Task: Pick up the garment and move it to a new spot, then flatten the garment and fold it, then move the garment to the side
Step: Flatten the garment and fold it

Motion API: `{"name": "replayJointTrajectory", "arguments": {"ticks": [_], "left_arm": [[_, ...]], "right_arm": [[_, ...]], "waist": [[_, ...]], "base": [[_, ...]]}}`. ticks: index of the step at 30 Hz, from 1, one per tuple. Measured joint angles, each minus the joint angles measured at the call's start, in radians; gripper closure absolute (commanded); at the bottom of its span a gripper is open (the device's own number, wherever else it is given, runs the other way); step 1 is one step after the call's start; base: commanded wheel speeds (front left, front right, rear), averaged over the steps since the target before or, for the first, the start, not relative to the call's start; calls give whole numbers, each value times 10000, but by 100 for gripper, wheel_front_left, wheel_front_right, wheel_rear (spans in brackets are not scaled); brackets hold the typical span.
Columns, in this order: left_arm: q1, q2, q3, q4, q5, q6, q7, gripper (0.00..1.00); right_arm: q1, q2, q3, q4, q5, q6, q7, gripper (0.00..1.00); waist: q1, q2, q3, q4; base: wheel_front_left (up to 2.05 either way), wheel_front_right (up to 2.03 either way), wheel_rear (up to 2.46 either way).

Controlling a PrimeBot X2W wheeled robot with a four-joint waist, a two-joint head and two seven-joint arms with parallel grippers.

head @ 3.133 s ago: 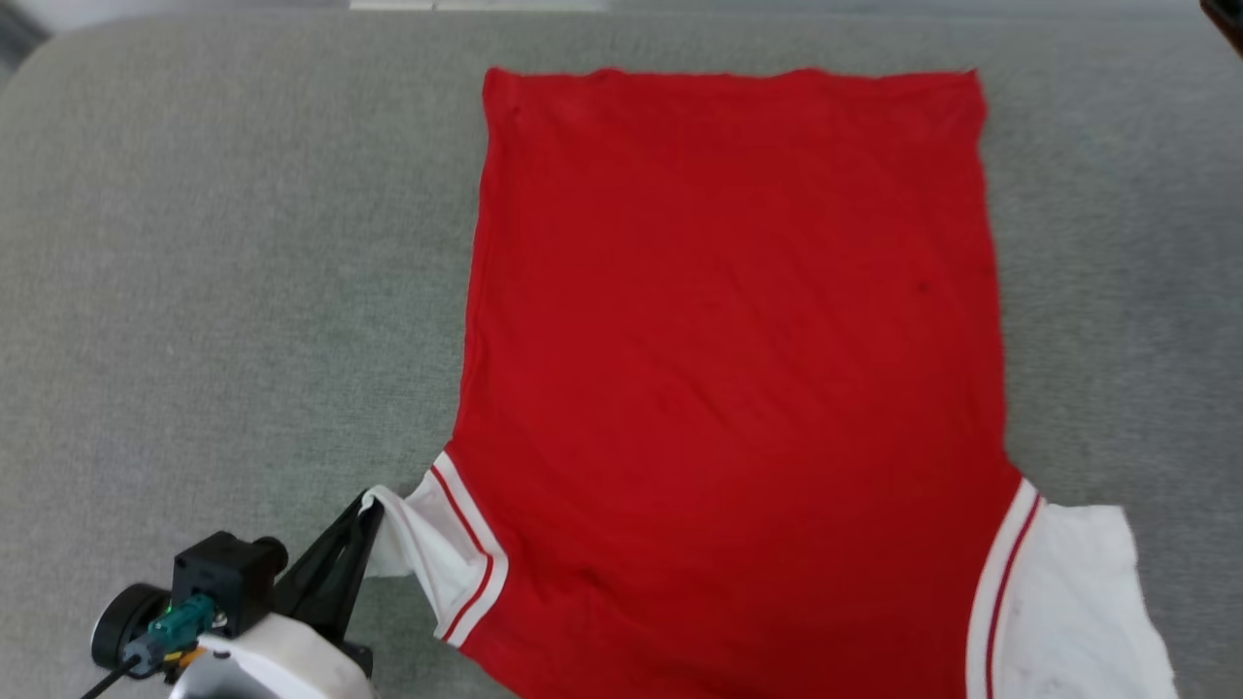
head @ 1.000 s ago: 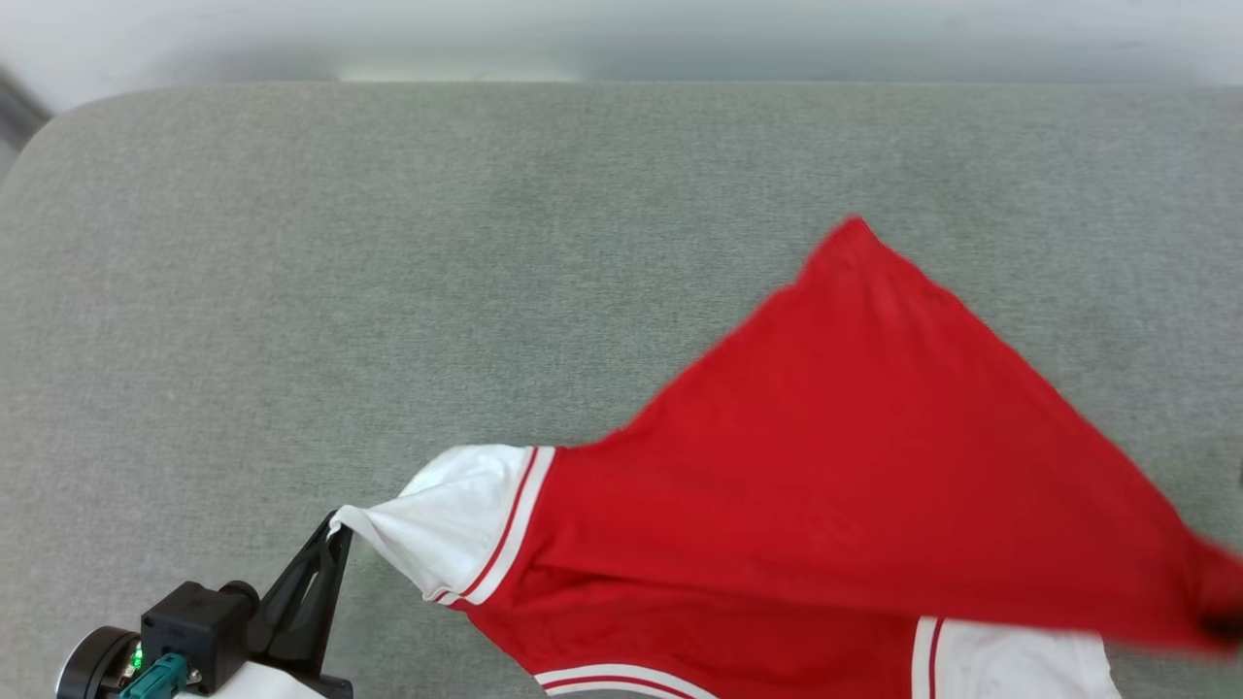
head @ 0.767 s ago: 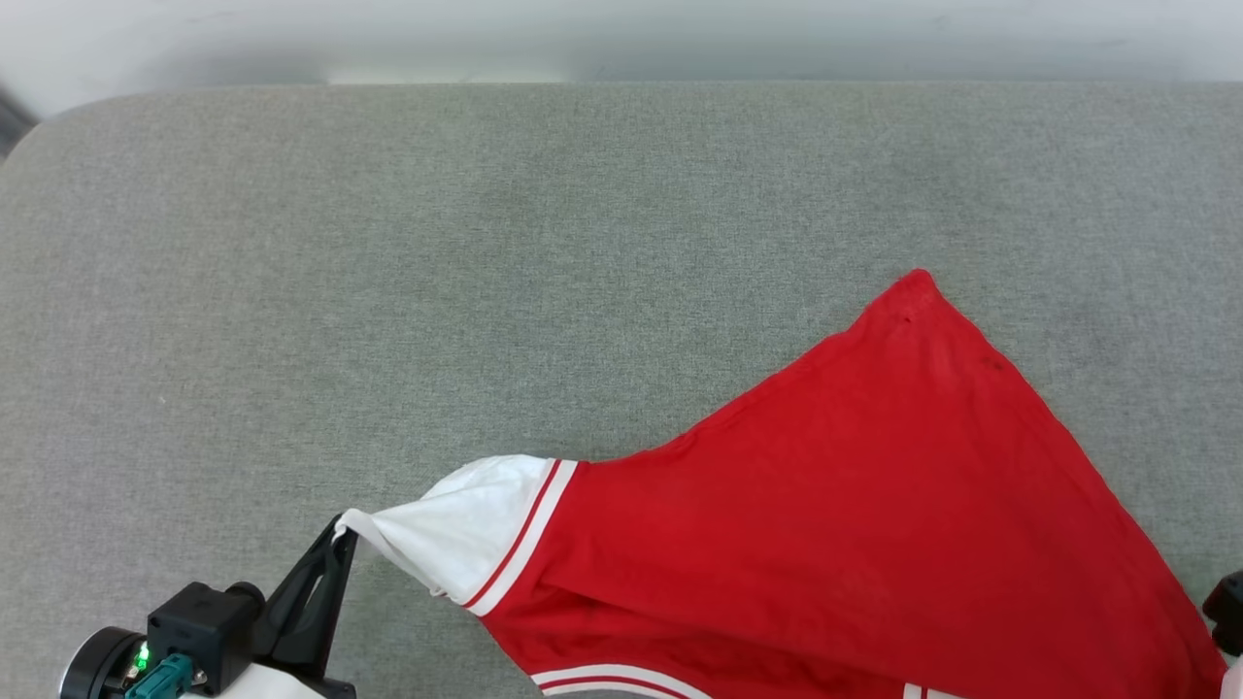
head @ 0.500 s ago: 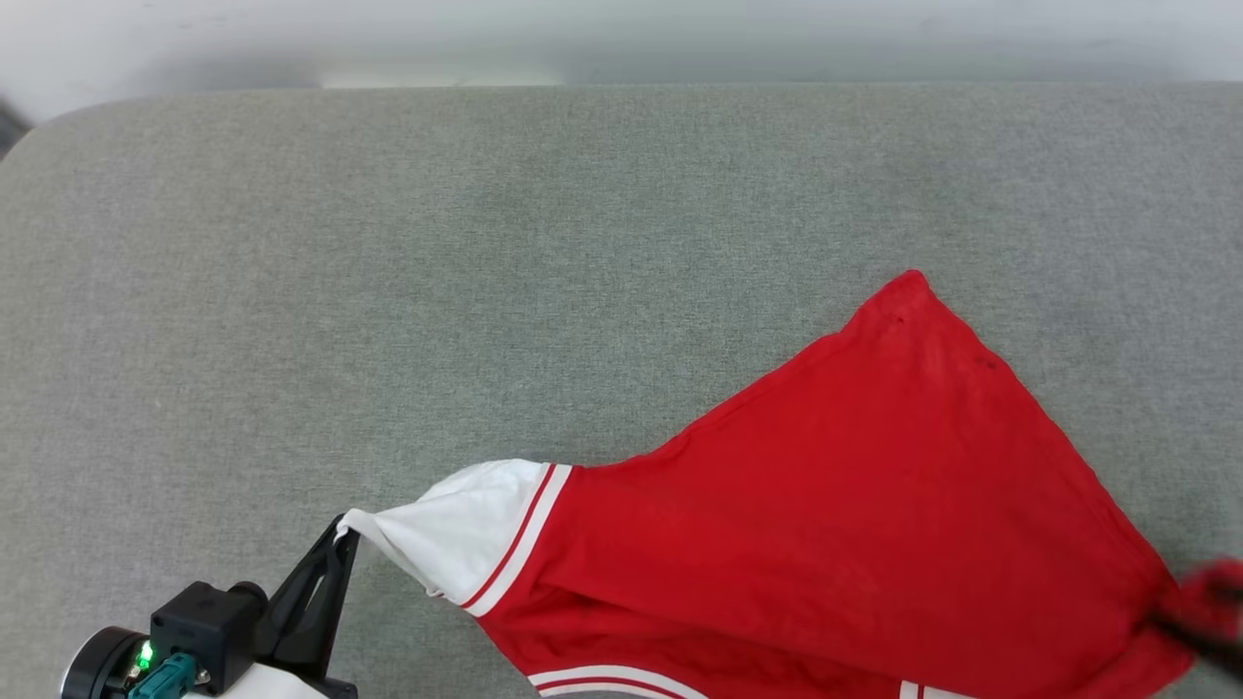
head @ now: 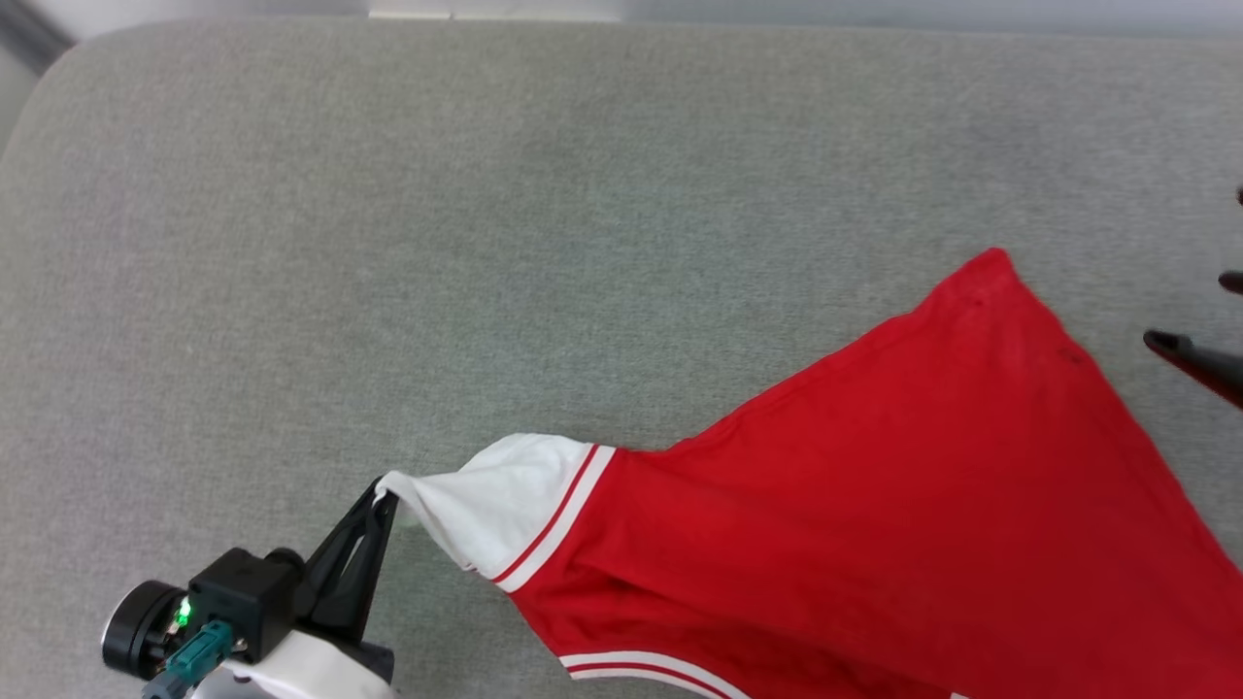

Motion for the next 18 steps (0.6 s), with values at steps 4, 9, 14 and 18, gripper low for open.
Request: {"name": "replayJointTrajectory", "arguments": {"ticks": [4,9,14,18], "left_arm": [[-418,-278,-104,161,125,-182,-4,100],[-798,-608,-251,431,221,-399,-79,100],[-1149,-828,-288,675,282,-571,-142,100],[-1340,-945,-307,834,320,-692,-186,100]], "right_arm": [[-1745,405,1327,1035,-217,2,1271,0],[-3210,1241,2230,2754,-430,4,2092,0],[-4017,1776,2817,4004,-709,2,2234,0],[-4091,1923,3455,4569,-740,2,2000,0]], "waist": [[0,0,401,313],[1,0,922,665],[1,0,1425,969],[1,0,1761,1159]], "base": [[0,0,0],[0,0,0],[0,0,0],[0,0,0]]}}
